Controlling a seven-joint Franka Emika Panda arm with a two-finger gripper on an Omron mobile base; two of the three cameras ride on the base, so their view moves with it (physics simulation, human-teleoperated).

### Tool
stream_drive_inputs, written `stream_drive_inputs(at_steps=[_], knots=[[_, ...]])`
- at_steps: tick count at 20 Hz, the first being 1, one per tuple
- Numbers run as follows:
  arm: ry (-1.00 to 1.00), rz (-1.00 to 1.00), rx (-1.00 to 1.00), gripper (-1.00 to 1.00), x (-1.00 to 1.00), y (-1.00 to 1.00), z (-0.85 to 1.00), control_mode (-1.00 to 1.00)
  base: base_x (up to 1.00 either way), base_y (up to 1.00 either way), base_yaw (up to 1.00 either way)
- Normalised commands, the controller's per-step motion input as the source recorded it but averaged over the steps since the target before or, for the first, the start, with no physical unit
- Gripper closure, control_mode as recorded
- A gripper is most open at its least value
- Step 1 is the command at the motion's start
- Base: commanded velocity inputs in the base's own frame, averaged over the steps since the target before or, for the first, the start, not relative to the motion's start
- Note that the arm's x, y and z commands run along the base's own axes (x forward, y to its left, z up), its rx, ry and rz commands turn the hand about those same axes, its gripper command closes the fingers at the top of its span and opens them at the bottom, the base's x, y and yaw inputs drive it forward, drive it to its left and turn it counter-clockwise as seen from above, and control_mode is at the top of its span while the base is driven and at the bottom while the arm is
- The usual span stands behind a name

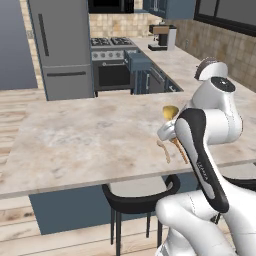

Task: Pick up the metallic utensils from the counter and place them in the open drawer. Make sure not to pick up any wooden utensils.

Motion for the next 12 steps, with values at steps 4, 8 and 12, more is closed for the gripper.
stream_drive_inputs(at_steps=[4, 8, 12], knots=[[0.0, -0.12, 0.0, 1.0, -0.43, -0.23, 0.01, -1.0, 0.0, 0.0, 0.0], [0.03, -0.07, 0.0, 1.0, -0.24, -0.02, 0.16, -1.0, 0.0, 0.0, 0.0], [0.0, 0.0, 0.0, 1.0, 0.0, 0.0, 0.0, -1.0, 0.0, 0.0, 0.0]])
